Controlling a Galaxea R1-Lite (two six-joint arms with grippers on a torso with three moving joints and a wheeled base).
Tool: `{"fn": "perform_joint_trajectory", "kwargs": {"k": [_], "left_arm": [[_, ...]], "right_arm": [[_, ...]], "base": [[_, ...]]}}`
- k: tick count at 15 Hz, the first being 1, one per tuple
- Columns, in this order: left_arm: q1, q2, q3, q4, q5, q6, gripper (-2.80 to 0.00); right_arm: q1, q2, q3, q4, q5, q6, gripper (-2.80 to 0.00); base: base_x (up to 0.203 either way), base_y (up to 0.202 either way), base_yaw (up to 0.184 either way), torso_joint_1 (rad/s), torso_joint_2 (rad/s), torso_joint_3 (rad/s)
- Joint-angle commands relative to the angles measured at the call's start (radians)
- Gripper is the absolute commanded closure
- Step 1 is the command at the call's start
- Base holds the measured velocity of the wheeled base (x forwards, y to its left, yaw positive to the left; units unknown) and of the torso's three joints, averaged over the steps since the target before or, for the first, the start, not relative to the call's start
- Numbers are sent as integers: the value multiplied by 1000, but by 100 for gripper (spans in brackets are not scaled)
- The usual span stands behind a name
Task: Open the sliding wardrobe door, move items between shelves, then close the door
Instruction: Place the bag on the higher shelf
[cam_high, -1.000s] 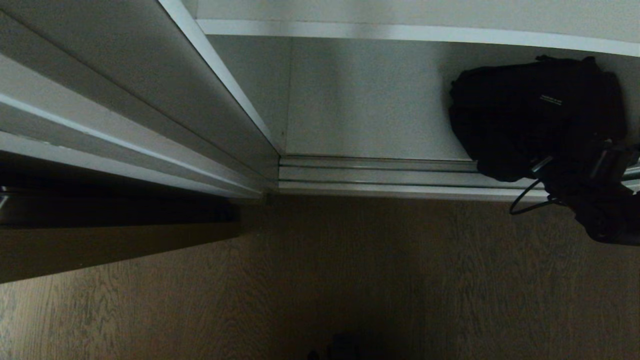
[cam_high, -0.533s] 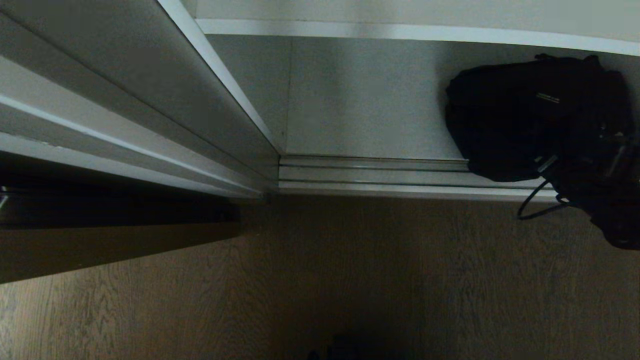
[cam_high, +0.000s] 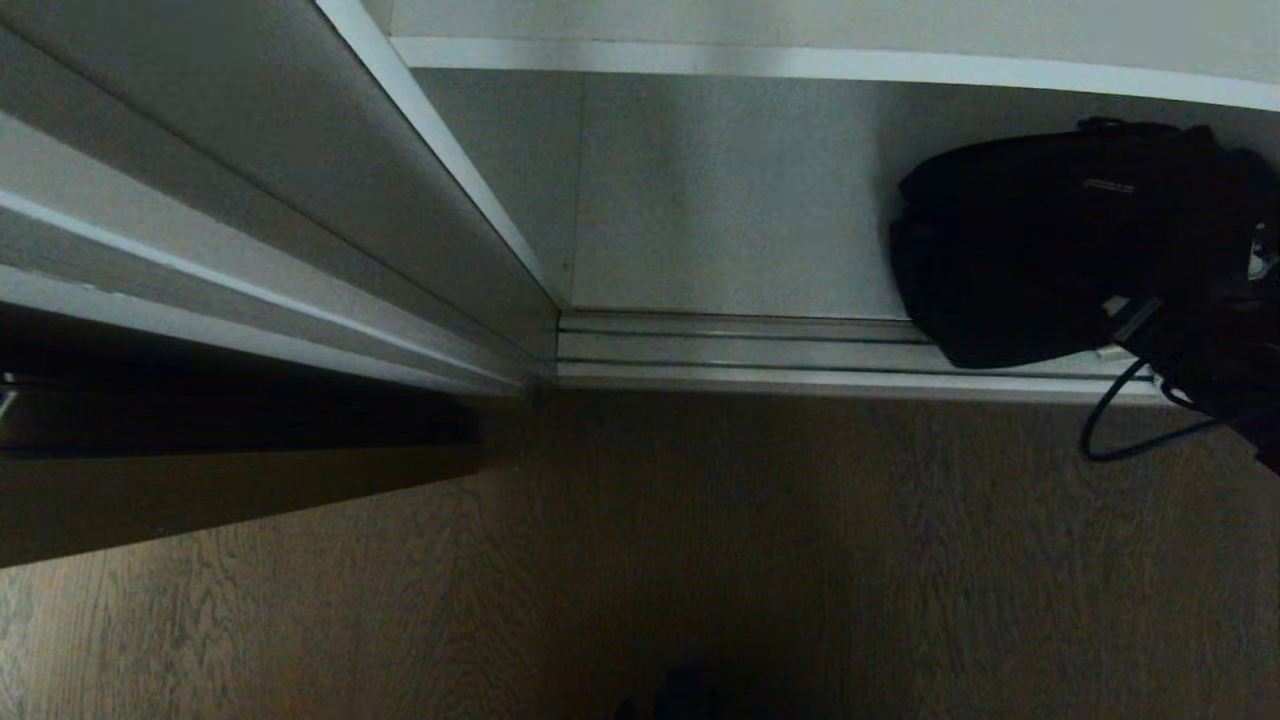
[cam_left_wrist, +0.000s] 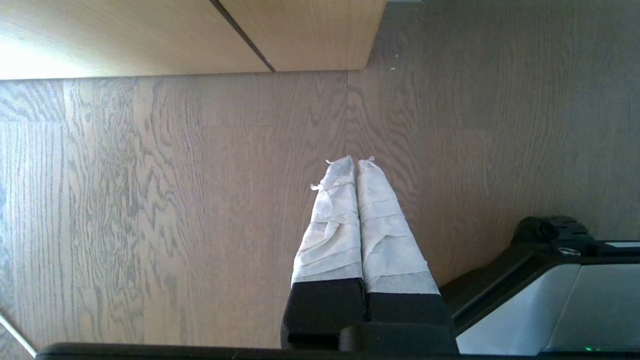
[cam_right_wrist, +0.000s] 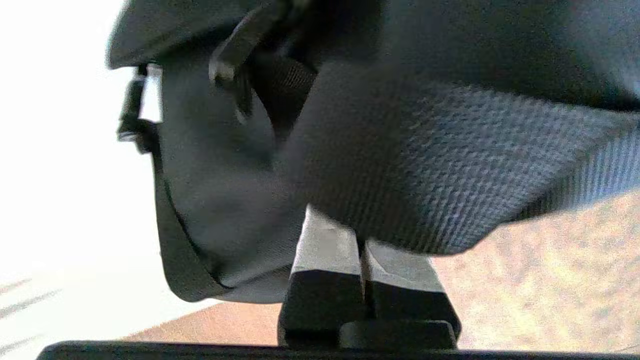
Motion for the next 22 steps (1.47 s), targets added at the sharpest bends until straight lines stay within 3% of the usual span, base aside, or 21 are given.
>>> {"fn": "perform_joint_trajectory", "kwargs": {"k": [1,10,22], "left_arm": [[0,2,0,0,0,1,0],[0,2,0,0,0,1,0],[0,2,0,0,0,1,0]], "right_arm": [[25,-92,15,-5,-12,-55,0],[72,-336,34,191,-134,-177,0],[79,-665,315,322,-140,-329,0]], "base": [[0,0,0,0,0,0],[0,0,0,0,0,0],[0,0,0,0,0,0]]}}
